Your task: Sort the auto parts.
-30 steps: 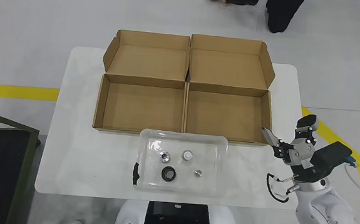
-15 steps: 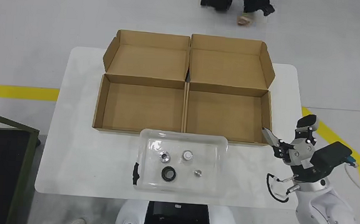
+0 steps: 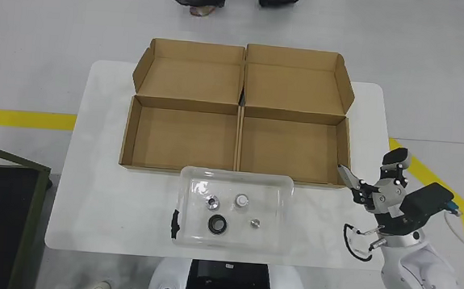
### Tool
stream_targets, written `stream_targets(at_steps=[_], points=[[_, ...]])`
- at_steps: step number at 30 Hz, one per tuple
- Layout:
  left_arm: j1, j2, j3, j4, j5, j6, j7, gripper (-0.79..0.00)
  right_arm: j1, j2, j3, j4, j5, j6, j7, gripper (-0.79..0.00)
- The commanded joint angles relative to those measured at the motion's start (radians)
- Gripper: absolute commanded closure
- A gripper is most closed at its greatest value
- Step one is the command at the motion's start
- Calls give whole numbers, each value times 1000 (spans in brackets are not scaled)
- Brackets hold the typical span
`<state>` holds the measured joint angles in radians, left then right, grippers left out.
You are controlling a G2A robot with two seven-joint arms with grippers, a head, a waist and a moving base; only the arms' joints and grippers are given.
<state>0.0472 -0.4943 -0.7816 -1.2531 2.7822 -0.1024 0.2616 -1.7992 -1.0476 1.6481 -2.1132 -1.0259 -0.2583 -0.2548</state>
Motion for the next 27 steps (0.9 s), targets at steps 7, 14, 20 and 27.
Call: stream_targets(at_steps=[7,14,20,27], points=[[0,0,0,0,0,0,0,-785,51,3,-10,-3,-40,-96,91,-785],[0,0,0,0,0,0,0,-785,110,12,-64,4,-120,-290,172,-785],[0,0,0,0,0,0,0,-785,153,12,-143,13,-176,-370,200,-785],[0,0,0,0,0,0,0,-785,209,10,-259,30,-268,-459,251,-785]])
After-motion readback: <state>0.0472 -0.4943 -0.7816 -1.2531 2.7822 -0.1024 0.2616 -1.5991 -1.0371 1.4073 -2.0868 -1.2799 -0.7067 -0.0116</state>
